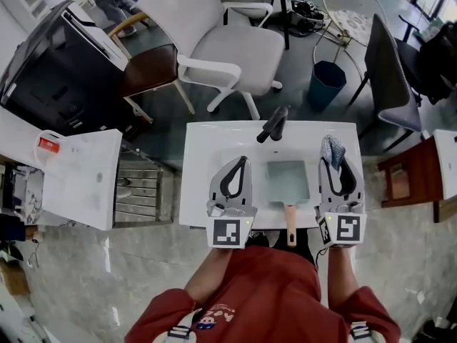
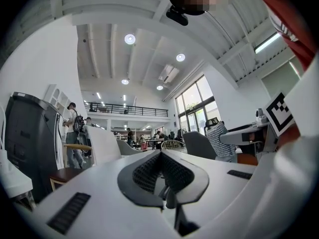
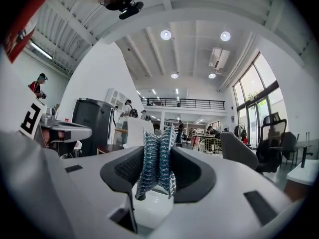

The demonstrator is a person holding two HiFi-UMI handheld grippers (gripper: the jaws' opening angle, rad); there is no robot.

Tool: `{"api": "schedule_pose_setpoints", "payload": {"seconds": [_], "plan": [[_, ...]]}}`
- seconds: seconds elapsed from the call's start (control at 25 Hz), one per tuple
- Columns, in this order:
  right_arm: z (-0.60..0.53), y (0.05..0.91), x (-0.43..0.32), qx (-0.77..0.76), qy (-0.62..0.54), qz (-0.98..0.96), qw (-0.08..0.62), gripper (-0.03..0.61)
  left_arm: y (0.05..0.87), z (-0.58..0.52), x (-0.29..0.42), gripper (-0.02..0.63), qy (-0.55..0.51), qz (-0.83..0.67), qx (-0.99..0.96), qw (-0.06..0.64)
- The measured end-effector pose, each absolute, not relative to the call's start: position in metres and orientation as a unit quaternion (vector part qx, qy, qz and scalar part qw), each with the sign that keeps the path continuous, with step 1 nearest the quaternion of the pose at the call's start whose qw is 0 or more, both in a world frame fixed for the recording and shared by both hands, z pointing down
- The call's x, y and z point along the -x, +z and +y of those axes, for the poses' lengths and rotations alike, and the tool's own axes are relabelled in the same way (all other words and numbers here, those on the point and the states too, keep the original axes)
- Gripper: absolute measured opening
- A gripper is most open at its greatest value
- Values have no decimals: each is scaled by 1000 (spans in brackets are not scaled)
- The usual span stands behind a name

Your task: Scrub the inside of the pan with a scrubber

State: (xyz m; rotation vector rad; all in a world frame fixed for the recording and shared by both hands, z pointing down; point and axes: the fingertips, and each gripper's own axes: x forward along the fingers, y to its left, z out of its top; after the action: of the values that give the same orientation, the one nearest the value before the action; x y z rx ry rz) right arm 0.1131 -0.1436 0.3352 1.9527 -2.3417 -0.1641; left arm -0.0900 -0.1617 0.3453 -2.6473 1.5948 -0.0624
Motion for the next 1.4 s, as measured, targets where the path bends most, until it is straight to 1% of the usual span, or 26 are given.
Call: {"api": "schedule_pose_setpoints", "payload": {"seconds": [0.24,0.48,0.64,0.92,1.08,1.24,1.4], "plan": [[-155,344,-112,-626,-47,-777,42,176,351,-168,85,11,-26,520,853,35],[-166,356,-105,-590,-35,-803,77,176,355,-169,84,11,-31,531,847,25],[-174,382,-90,-549,-10,-823,142,176,365,-167,88,11,-38,534,844,18],[-164,472,-52,-415,76,-853,308,178,381,-160,91,11,-38,536,843,-1],[-145,526,-33,-323,89,-856,394,178,386,-152,94,11,-44,536,843,-6],[-131,567,-18,-258,126,-853,435,177,392,-144,97,11,-47,536,843,-13],[-130,587,-13,-218,132,-848,465,170,398,-140,102,11,-50,539,841,-21]]}}
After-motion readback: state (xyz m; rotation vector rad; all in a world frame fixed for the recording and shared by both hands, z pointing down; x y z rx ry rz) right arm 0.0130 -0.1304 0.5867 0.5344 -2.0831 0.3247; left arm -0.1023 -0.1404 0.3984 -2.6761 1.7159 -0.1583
